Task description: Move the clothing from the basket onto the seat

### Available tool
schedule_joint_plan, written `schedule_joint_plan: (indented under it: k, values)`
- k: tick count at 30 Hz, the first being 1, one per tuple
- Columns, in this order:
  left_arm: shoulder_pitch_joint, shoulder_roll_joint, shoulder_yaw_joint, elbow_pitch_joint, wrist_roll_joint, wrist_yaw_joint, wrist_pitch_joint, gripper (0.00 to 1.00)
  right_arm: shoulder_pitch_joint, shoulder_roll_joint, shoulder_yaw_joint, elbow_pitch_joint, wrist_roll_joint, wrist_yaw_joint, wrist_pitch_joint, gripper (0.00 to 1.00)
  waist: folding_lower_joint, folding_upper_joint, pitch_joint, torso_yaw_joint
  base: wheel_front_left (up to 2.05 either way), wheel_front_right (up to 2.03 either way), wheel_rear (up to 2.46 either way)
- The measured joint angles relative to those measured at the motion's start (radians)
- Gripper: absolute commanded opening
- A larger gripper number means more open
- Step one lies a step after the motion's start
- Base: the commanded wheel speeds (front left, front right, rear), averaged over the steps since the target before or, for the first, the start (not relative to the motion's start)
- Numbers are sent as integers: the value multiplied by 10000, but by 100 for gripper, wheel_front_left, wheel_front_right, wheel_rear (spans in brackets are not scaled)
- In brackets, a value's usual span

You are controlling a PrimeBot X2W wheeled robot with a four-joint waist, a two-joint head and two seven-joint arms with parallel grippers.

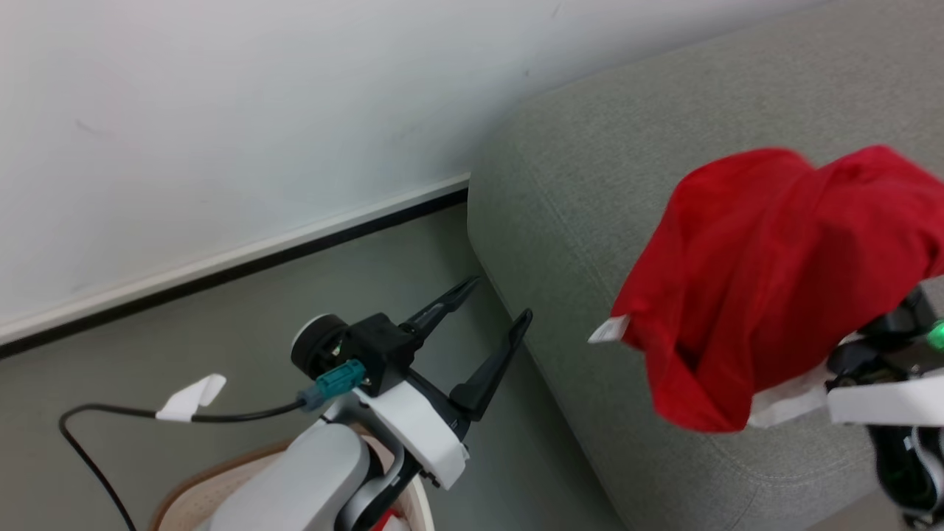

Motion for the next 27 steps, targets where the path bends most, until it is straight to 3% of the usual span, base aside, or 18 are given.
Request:
schedule_joint_plan:
  k: [10, 20, 27]
  values:
    - [-817, 286, -40, -351, 265, -176, 364, 100, -2006, -581, -874, 1306, 253, 0, -2, 0, 0, 0, 1339, 478, 0, 0, 0]
    - [-1569, 867, 199, -1024, 497, -178, 708, 100, -4437, -1363, -1534, 3442, 405, 0, 0, 0, 1, 0, 3244, 1208, 0, 0, 0]
    - [-1809, 1020, 337, -1256, 500, -153, 692, 100, -5189, -1760, -1709, 5118, 336, 0, 0, 0, 2, 0, 4190, 1786, 0, 0, 0]
